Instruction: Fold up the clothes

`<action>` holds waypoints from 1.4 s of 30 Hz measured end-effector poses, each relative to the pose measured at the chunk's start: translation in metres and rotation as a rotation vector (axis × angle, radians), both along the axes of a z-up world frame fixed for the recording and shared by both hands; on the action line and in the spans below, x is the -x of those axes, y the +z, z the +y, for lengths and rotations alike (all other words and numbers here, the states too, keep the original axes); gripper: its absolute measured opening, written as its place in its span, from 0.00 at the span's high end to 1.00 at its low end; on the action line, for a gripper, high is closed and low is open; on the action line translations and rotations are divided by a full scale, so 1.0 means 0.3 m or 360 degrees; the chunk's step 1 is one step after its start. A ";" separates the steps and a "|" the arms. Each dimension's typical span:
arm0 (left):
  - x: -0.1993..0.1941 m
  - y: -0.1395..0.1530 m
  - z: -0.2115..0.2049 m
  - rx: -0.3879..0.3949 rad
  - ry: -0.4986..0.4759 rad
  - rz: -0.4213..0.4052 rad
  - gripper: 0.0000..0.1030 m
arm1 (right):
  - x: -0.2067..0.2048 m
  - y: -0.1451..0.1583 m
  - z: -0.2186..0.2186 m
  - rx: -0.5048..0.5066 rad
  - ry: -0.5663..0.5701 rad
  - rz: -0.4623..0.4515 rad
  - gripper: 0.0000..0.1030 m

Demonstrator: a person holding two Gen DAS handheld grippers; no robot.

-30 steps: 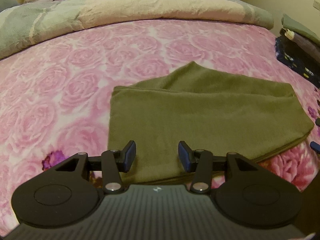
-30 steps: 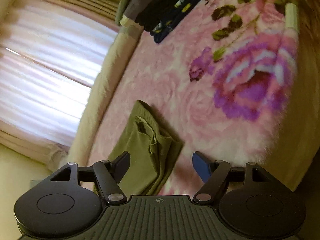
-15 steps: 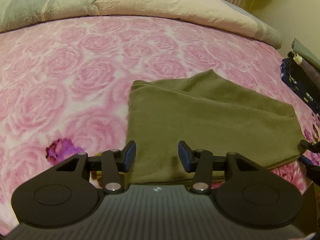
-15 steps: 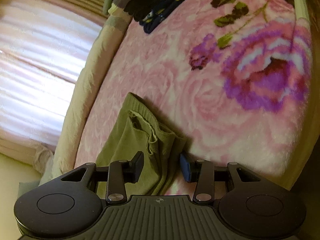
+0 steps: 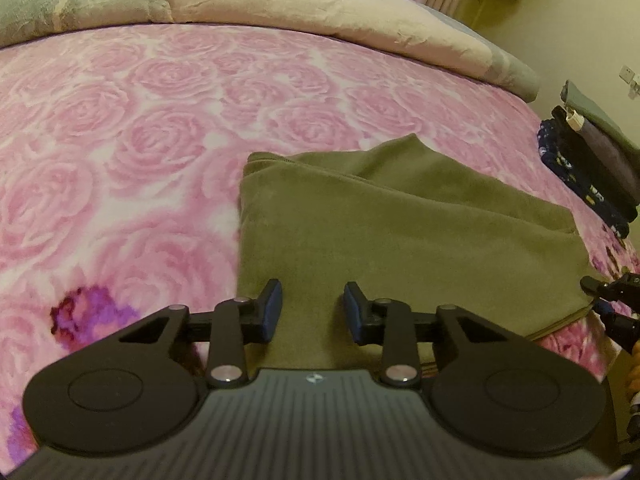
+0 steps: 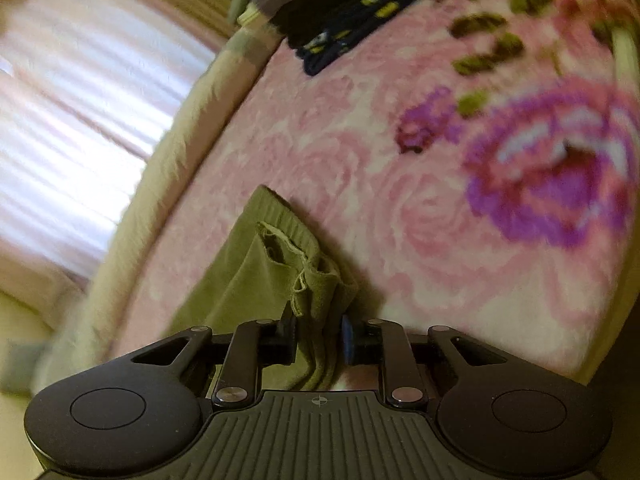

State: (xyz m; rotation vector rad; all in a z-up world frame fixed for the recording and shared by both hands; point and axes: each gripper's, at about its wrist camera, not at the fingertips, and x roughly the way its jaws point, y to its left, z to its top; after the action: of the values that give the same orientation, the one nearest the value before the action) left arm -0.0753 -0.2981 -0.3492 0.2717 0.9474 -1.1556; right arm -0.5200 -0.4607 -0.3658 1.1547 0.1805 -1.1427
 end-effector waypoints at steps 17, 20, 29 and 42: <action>-0.265 -0.025 0.249 0.0090 0.0336 0.0426 0.72 | -0.904 0.085 0.519 0.1198 0.1282 0.1230 0.81; -0.287 -0.046 0.275 0.0076 0.0352 0.0471 0.72 | -0.966 -0.013 0.549 0.1134 0.1364 0.1316 0.81; -0.316 -0.066 0.298 0.0126 0.0346 0.0545 0.72 | -1.023 0.076 0.636 0.1411 0.1440 0.1173 0.81; -0.321 -0.065 0.311 0.0123 0.0360 0.0565 0.72 | -1.120 -0.075 0.726 0.1404 0.1749 0.1330 0.68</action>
State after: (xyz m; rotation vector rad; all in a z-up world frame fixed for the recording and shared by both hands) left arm 0.0211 -0.2049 -0.3688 -0.1071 1.2071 -1.0451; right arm -0.1840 -0.2429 -0.3882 -0.3047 0.7518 -0.4909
